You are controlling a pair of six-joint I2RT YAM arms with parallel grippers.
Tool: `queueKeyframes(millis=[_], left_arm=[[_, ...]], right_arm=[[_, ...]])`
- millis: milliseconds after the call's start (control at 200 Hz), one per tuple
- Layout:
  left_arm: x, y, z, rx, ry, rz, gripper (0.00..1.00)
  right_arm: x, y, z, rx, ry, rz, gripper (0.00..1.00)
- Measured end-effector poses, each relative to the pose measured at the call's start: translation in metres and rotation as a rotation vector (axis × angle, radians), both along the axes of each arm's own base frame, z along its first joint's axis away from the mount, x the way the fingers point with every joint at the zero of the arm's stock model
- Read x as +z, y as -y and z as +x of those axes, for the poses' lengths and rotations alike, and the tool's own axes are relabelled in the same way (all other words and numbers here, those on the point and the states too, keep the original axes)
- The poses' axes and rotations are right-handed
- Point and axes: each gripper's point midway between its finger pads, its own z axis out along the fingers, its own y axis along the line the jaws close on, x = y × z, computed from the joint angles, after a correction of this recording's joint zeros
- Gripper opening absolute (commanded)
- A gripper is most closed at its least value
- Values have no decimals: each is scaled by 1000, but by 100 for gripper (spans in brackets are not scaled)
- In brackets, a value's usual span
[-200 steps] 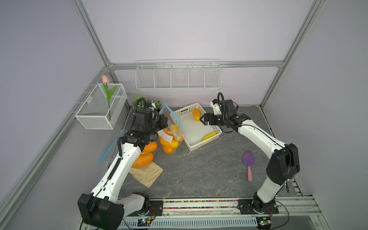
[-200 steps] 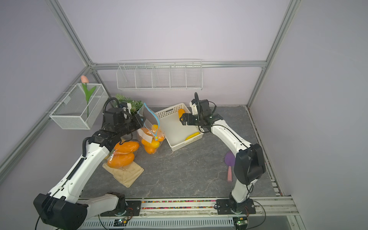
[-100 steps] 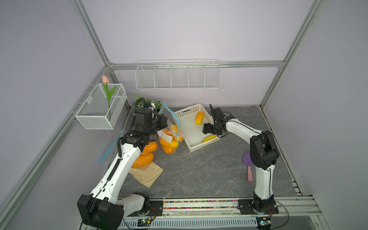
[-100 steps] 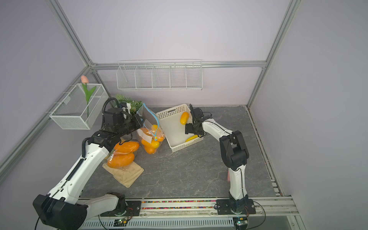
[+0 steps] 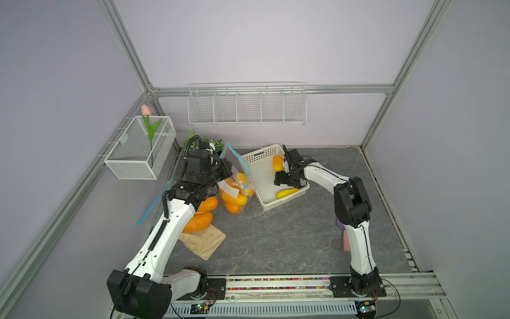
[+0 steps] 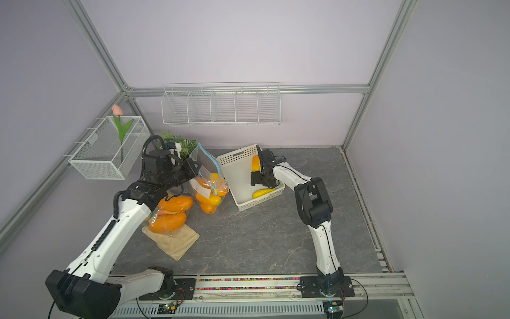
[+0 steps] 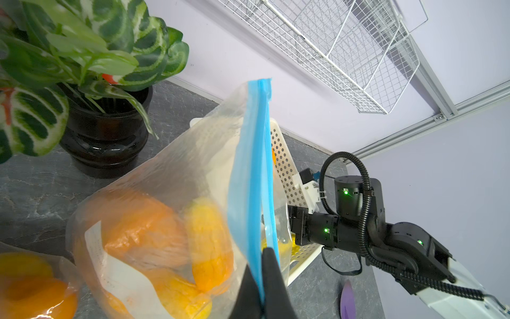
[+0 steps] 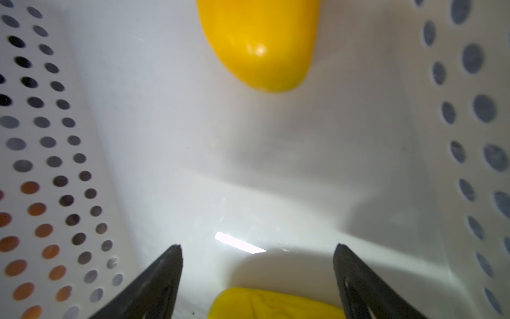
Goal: Place the mango in a zip-top bag and seal the zipper
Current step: Pick up the mango from the basket.
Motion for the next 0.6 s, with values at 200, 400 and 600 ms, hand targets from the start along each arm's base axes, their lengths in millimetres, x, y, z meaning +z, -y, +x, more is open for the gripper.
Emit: queueKeyframes(millis=[200,400,600], left_arm=[[-1,-2,0,7,2,11,0],[-3,-6,-2,22,-6,27,0],[-6,-9,-3,33,-17,41,0]], right_arm=[[25,-6,44,-9,166,-86,91],[13,-11,86,-21,254,-149,92],[-20,-13,109,-30,275,-210,86]])
